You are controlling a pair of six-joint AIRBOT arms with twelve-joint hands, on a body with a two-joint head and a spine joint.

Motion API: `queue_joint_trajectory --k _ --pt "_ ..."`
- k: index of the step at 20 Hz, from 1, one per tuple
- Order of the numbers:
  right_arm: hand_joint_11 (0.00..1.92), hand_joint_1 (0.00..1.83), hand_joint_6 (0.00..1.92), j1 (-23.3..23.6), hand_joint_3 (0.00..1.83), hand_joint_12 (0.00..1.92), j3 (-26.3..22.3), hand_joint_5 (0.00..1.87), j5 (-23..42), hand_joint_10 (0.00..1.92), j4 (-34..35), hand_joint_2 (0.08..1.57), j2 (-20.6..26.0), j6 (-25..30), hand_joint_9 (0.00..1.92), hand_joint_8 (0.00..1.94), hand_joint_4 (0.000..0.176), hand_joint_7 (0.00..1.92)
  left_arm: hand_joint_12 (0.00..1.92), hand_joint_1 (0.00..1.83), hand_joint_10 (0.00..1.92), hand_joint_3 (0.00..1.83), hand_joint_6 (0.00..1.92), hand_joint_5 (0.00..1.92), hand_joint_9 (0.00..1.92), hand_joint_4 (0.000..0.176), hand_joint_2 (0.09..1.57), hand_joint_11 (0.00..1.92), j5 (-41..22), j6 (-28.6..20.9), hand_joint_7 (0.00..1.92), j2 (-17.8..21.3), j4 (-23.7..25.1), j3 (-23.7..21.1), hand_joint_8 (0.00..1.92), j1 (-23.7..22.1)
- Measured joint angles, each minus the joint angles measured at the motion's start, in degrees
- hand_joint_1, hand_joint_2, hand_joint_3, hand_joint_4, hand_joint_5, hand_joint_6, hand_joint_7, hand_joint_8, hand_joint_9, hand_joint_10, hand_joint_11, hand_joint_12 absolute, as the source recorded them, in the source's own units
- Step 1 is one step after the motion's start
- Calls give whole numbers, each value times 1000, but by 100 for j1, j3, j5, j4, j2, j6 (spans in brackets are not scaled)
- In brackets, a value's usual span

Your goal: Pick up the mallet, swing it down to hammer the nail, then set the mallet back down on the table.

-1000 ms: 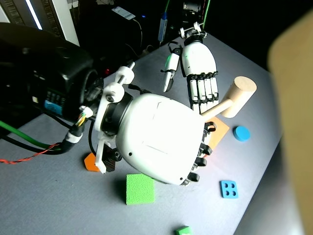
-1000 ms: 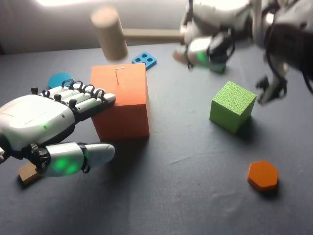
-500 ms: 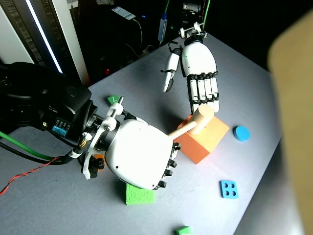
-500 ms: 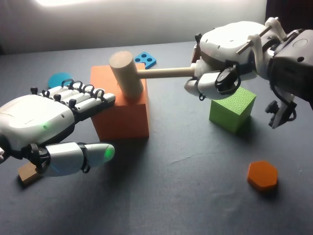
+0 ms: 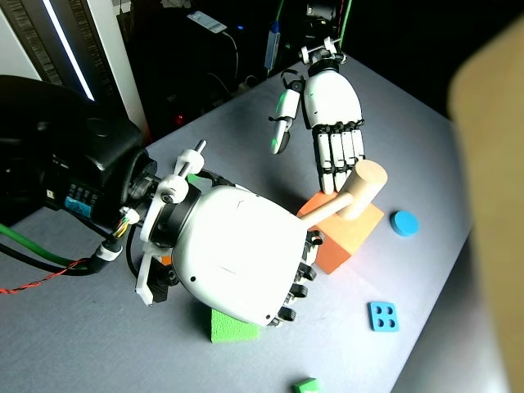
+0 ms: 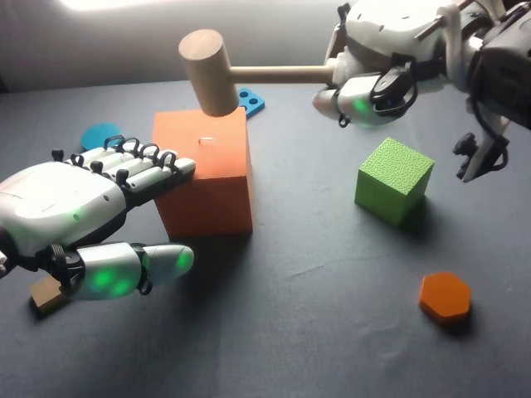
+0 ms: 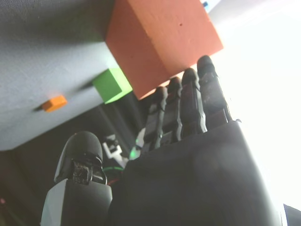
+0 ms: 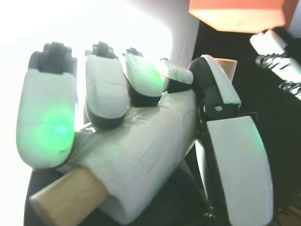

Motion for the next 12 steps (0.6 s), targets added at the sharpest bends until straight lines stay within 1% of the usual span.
queue_joint_trajectory --k 1,2,3,5,6,8,9,10,12 --pt "1706 547 1921 -11 0 1921 131 1246 -7 1921 -76 1538 -190 2 1612 1941 176 1511 83 0 10 1 8 113 122 0 1287 68 0 2 139 0 0 0 10 0" --pt "1706 547 1921 -55 0 1921 179 1247 9 1921 -236 1537 -271 4 1611 1941 175 1511 84 0 10 1 7 111 122 0 1287 67 -2 2 138 0 0 0 8 0" --pt "1705 548 1921 -330 0 1921 225 1248 -7 1921 -310 1535 -376 -15 1610 1941 175 1509 85 0 9 2 7 115 124 0 1289 64 -9 2 139 0 2 0 7 0" --pt "1717 569 1921 -459 0 1921 225 1232 -26 1921 -247 1529 -374 28 1611 1941 176 1507 86 0 8 0 7 115 124 0 1286 64 -11 0 141 0 0 0 8 0" --pt "1717 569 1921 -505 0 1921 225 1232 -15 1921 -232 1529 -358 55 1611 1941 176 1507 86 0 8 0 7 115 124 0 1286 64 -11 0 141 0 0 0 8 0" --pt "1707 636 1921 -505 0 1921 223 1252 -31 1921 -258 1510 -295 46 1630 1941 176 1525 93 0 9 0 1 106 134 0 1281 70 -11 2 139 0 0 0 4 0" --pt "1711 640 1921 -503 0 1921 201 1229 -37 1921 -210 1506 -240 48 1633 1941 176 1526 94 0 7 0 2 109 132 0 1279 67 -11 0 140 0 0 0 4 0" --pt "1707 650 1921 -501 0 1921 162 1193 -42 1921 -203 1502 -188 44 1618 1941 176 1508 94 0 7 0 0 106 131 0 1283 64 -15 2 141 0 0 0 4 0" --pt "1700 655 1921 -411 0 1921 -33 1177 -52 1921 -153 1498 33 -42 1607 1941 176 1497 91 0 2 0 0 103 122 0 1282 51 -17 2 135 0 0 0 1 0"
